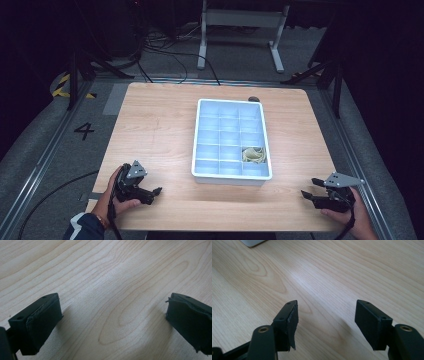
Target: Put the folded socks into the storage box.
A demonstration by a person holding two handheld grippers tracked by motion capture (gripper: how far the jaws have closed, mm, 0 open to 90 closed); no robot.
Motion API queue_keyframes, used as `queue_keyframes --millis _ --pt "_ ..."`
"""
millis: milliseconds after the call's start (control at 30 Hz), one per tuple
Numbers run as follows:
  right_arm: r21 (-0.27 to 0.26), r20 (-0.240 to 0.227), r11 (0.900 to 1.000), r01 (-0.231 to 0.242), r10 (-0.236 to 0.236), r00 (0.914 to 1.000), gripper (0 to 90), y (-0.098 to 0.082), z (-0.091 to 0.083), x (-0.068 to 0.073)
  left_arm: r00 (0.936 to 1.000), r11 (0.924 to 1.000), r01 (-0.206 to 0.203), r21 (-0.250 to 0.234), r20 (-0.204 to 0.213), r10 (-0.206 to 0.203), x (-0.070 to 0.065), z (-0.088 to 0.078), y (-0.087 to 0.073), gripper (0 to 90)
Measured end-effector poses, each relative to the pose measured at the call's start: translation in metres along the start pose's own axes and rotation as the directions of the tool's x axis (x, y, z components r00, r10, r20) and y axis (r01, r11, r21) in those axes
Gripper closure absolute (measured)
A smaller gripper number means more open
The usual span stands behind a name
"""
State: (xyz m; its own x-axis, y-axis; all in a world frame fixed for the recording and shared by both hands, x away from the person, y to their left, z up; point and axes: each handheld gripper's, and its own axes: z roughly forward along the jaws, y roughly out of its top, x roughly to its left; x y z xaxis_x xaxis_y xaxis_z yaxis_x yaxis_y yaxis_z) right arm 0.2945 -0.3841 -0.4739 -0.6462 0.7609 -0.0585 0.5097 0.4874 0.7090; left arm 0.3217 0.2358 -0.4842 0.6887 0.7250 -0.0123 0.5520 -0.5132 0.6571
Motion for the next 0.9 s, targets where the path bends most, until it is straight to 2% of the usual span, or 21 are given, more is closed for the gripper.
queue_keyframes --millis 33,333,433,500,767,900 --pt "-0.005 0.019 1.000 -0.001 0.001 0.9998 35.5 -0.004 -0.001 -0.001 1.0000 1.0000 0.002 -0.002 0.000 -0.002 0.000 0.000 0.000 0.3" --pt "-0.042 0.022 0.998 -0.051 0.052 0.9984 32.5 -0.019 -0.004 -0.008 1.0000 1.0000 0.000 0.000 0.000 0.000 0.000 0.000 0.000 0.3" --pt "-0.054 0.028 0.996 -0.075 0.077 0.9966 31.3 -0.022 -0.005 -0.010 1.0000 1.0000 0.000 0.000 0.000 0.000 0.000 0.000 0.000 0.3" --pt "-0.064 0.022 0.992 -0.112 0.114 0.9933 29.9 -0.024 -0.004 -0.012 1.0000 1.0000 0.005 -0.002 0.001 -0.005 0.000 0.000 0.000 0.2" --pt "-0.061 0.044 0.990 -0.127 0.130 0.9905 27.3 -0.024 -0.004 -0.012 1.0000 1.0000 -0.006 0.000 0.000 0.006 0.001 0.001 0.001 0.0" --pt "-0.062 0.049 0.989 -0.137 0.140 0.9889 27.3 -0.024 -0.004 -0.012 0.9999 0.9999 0.011 -0.004 0.000 -0.011 0.000 0.002 0.001 0.0"
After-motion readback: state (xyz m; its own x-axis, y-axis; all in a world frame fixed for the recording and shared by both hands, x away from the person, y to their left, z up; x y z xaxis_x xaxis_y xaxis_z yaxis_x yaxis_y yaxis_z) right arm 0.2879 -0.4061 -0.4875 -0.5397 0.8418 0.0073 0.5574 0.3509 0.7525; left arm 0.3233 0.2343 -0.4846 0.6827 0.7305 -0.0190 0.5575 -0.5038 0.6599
